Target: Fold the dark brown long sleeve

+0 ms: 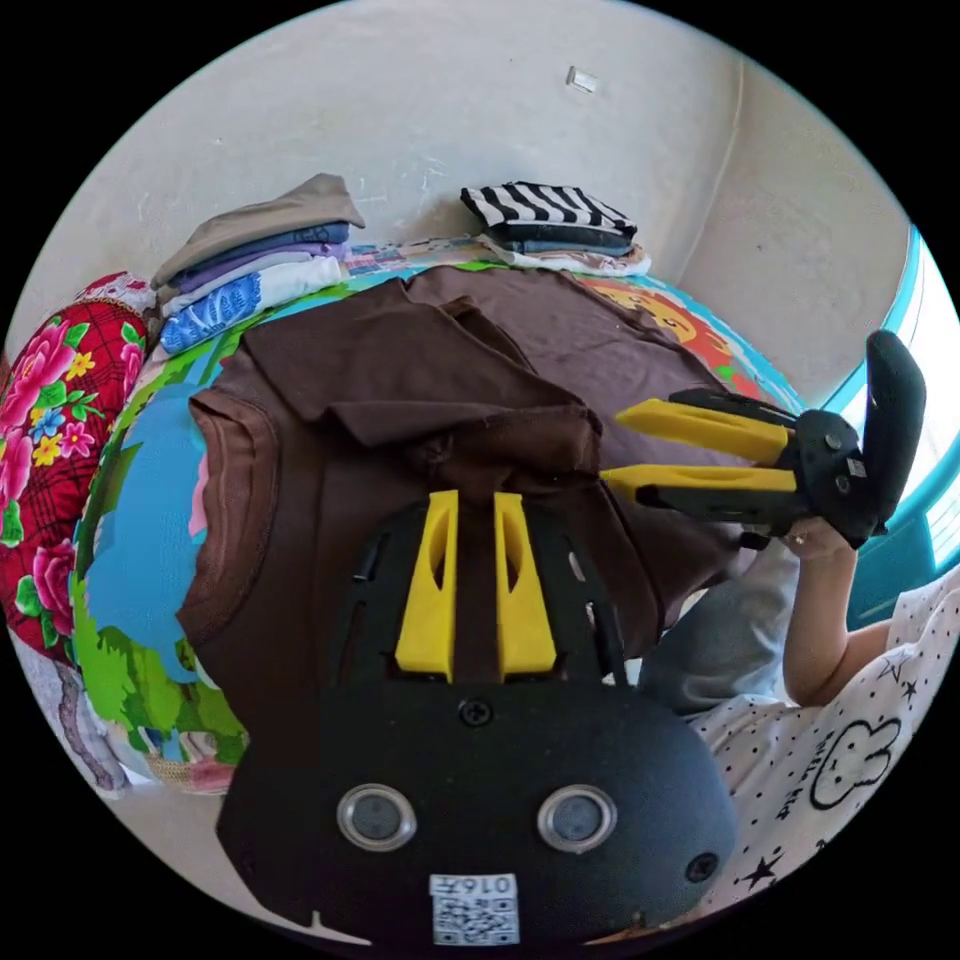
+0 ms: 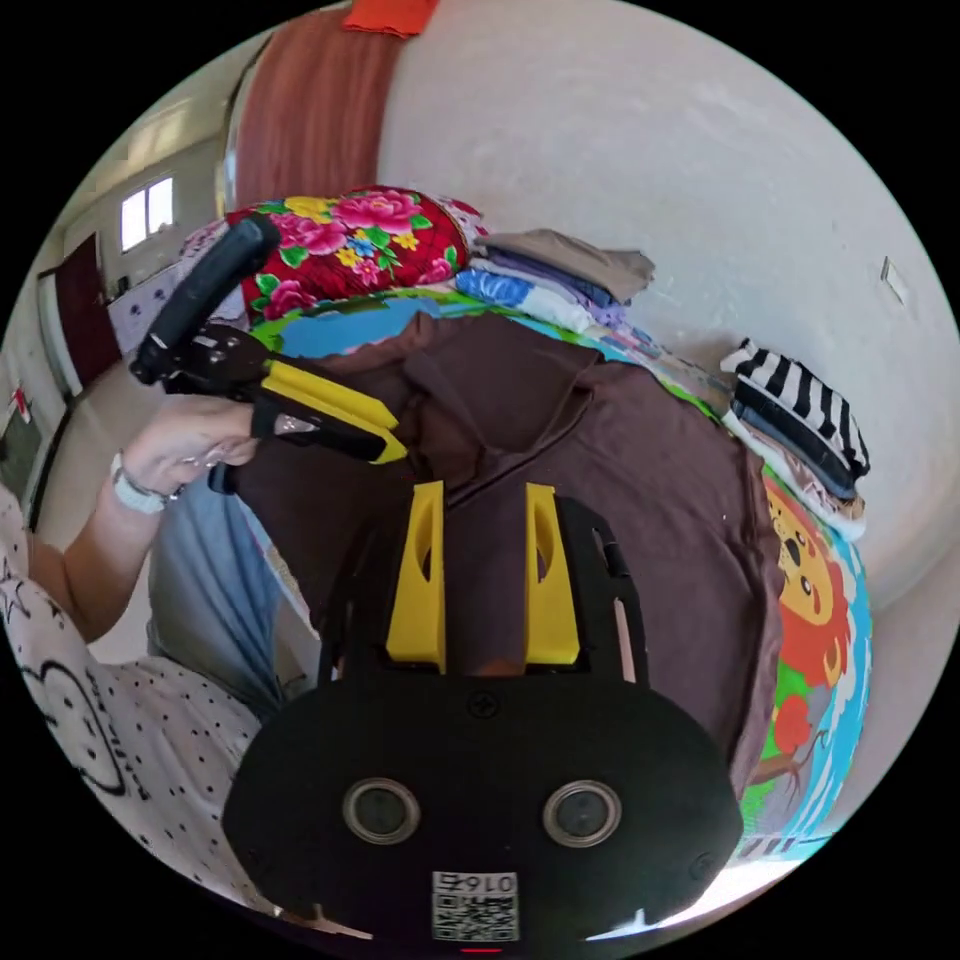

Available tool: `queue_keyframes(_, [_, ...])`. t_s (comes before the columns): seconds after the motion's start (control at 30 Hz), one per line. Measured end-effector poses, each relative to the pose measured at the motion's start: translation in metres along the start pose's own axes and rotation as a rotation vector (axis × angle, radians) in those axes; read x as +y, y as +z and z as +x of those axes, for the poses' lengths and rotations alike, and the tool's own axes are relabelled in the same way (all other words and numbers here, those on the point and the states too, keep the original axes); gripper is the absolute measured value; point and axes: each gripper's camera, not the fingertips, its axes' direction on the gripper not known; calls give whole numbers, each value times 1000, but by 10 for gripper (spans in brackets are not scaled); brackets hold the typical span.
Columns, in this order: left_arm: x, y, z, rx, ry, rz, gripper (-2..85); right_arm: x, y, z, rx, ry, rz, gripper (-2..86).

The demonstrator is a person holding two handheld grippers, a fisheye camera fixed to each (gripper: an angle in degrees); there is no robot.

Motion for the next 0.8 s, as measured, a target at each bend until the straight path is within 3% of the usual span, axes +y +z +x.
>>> queue_keyframes(0.13, [8,-12,11,20,12,43,-5,-10,34,-31,-5,1,-97,80])
queue_keyframes(0.27, [16,-39,19,69,10,98,-8,-4,36,-39,-46,69,-45,13])
queue_keyframes(0.43, [27,-64,40,148,54,127,-8,8,22,-55,-65,55,27,2])
queue_keyframes(0.6, [36,-41,62,134,31,8,-8,28,60,-95,-55,-114,-113,-1])
queue_keyframes(0.8, [38,-42,82,150,36,41,-7,59,78,-119,-64,-45,-73,-3])
